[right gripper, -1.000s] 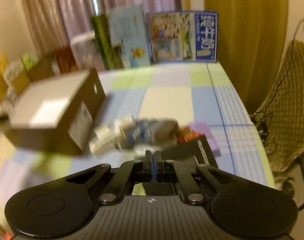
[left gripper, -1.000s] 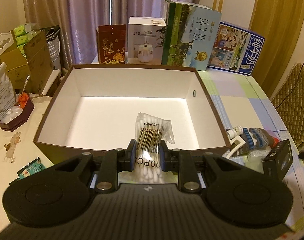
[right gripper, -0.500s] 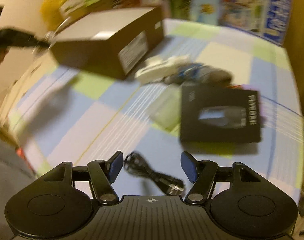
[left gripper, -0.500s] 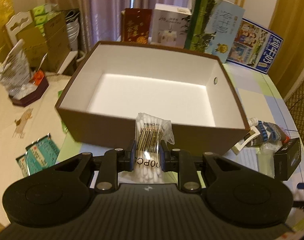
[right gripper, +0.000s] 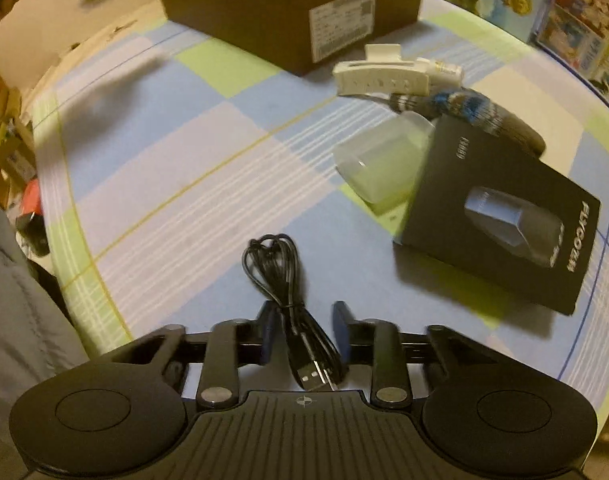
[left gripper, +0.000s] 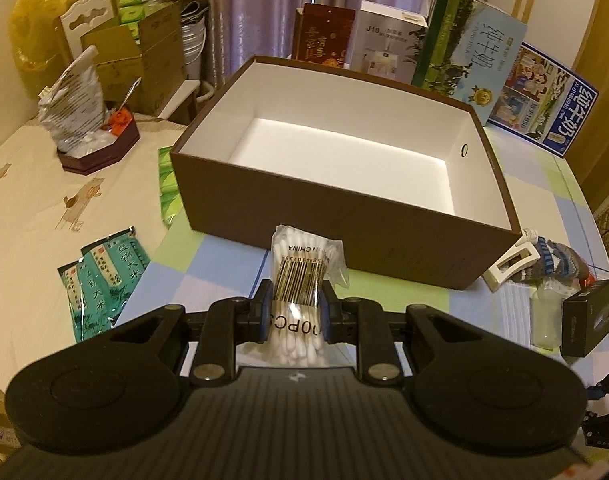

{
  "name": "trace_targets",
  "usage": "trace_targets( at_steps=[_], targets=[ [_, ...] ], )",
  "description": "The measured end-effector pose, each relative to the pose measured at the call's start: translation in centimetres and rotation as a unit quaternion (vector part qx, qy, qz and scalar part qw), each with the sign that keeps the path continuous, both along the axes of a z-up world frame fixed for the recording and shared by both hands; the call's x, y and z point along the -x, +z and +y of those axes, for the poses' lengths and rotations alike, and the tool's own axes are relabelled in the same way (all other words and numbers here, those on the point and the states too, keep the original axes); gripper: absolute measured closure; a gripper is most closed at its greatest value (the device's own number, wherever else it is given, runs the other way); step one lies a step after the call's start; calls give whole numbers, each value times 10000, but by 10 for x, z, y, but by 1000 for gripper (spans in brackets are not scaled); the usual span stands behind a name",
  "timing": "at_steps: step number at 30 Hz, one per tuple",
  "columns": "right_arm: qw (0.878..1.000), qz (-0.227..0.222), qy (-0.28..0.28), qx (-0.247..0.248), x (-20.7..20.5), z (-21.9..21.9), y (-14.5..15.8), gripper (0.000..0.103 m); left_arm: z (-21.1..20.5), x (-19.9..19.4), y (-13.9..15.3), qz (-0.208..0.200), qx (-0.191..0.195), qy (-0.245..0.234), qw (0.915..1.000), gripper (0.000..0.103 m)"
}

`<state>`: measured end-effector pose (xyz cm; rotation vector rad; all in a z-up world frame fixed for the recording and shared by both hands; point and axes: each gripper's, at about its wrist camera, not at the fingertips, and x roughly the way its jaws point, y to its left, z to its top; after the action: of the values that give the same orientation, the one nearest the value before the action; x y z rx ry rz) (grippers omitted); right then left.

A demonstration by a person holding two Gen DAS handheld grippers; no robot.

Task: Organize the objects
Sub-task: 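Carry the swab bag with the left tool while the right tool carries the cable into the box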

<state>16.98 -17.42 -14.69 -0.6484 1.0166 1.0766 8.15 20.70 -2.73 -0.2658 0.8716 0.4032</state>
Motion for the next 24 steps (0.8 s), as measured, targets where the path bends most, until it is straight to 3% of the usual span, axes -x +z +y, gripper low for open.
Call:
trace_targets(
  at_steps=[4,11,17,24],
  targets=[
    [9997,64,-119,-187,3,4,4,92,0,2,2,-15,0,0,10000,84],
    [9904,374,-757,-1093,-10,10,41,92,6,-4,9,-130,-16,-151,9998,84],
    [9705,585,-1369,-1895,-26,40,81,92,15,-18,19,-350,41,-412,9985,84],
    [9432,852,-1859,-2616,-49,114,115,92,27,-52,30,-496,44,-766,9958,84]
  ],
)
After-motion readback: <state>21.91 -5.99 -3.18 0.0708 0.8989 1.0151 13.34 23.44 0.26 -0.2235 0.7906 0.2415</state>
